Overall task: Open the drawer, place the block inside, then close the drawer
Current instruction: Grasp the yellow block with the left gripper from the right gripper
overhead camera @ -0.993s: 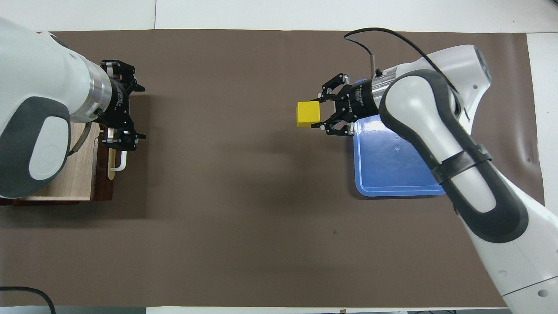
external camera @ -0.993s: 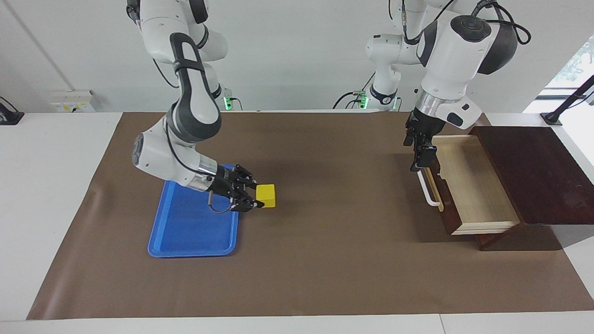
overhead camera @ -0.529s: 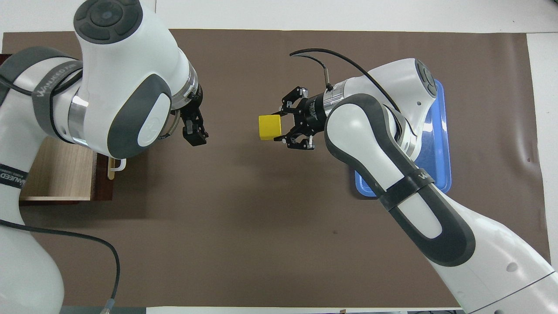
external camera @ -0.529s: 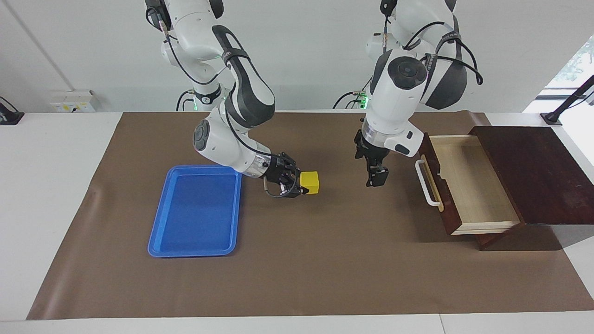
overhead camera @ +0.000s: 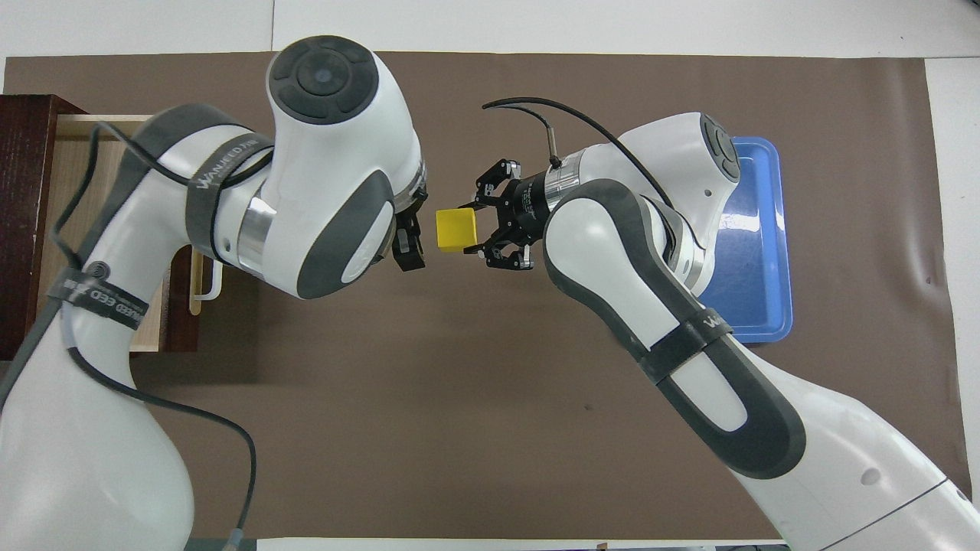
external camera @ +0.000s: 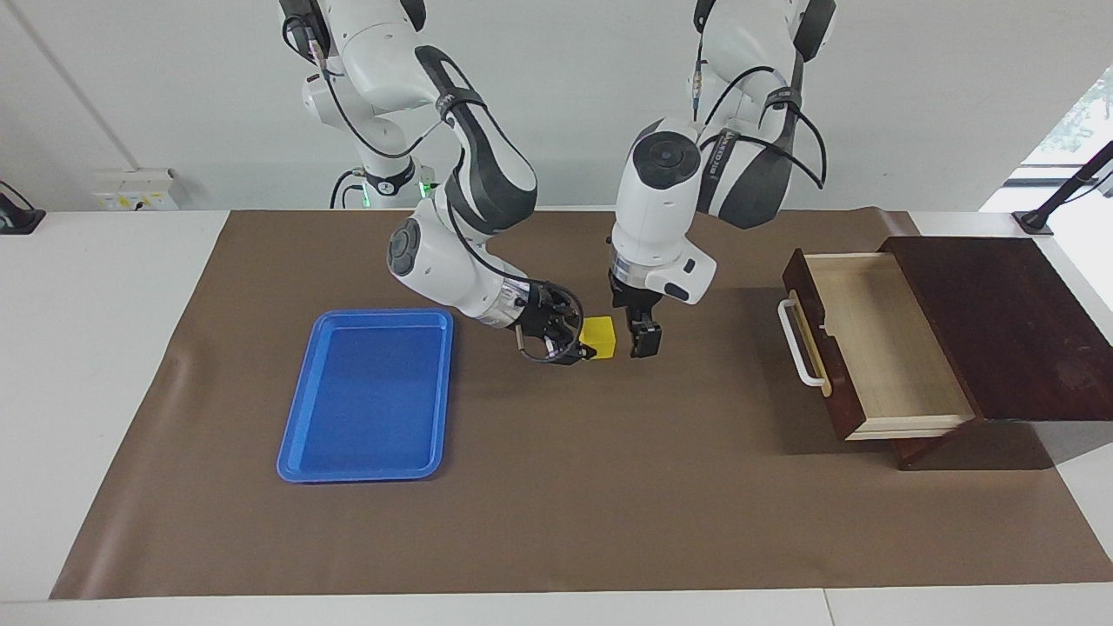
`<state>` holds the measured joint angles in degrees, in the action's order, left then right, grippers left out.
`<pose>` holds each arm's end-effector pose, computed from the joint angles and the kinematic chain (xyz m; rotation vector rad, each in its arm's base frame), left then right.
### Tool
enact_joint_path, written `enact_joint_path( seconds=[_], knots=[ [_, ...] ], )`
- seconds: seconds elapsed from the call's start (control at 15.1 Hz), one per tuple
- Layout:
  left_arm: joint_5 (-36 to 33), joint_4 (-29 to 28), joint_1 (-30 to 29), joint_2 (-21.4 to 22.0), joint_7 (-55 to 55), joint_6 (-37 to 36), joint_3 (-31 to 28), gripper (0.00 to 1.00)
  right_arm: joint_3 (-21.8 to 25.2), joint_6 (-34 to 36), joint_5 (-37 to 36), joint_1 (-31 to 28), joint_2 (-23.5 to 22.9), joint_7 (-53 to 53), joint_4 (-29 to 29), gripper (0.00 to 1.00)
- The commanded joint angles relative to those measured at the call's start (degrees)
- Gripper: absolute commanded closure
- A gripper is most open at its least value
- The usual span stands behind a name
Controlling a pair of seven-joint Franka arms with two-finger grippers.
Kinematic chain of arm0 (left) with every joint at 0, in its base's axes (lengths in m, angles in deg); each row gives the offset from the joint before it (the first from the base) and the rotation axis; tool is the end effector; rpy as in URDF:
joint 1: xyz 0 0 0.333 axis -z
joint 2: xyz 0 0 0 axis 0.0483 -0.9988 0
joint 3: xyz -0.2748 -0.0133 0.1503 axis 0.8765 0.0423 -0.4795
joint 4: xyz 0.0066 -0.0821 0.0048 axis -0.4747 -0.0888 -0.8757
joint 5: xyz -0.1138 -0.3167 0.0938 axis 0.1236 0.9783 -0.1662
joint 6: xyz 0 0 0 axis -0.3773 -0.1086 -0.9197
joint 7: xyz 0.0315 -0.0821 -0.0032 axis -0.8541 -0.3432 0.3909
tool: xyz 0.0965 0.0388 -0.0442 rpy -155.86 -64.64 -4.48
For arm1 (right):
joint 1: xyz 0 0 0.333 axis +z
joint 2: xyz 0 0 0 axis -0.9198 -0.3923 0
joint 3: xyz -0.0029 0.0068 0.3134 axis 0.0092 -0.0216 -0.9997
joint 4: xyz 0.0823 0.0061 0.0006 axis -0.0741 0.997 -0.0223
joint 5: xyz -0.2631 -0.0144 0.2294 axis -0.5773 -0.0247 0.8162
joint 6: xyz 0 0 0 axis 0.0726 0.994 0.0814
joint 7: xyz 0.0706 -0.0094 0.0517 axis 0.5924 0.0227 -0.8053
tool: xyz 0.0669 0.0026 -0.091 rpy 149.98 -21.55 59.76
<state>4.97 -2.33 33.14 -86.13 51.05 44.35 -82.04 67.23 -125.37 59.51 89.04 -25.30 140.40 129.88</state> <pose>0.5360 -0.3565 0.4695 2.0609 2.3664 -0.0141 0.5720 0.3057 0.4061 -1.8828 1.6698 0.6954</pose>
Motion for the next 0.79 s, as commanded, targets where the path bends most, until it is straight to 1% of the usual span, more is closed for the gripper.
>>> enact_joint_path(
  seconds=[0.0,0.33,0.73],
  knots=[
    [-1.02,0.4,1.0,-0.01,0.96,1.53,-0.94,0.0,0.07,-0.92,1.33,0.1,-0.83,0.87,-1.08,1.0],
    [-1.98,-3.02,2.22,0.52,0.88,5.22,-0.85,0.0,0.07,-1.0,1.33,0.01,-0.75,0.78,-0.99,1.0],
    [-1.98,-4.87,2.67,0.96,0.79,5.58,-0.94,0.0,0.07,-1.53,1.33,0.1,-0.83,0.78,-0.73,1.0]
  ],
)
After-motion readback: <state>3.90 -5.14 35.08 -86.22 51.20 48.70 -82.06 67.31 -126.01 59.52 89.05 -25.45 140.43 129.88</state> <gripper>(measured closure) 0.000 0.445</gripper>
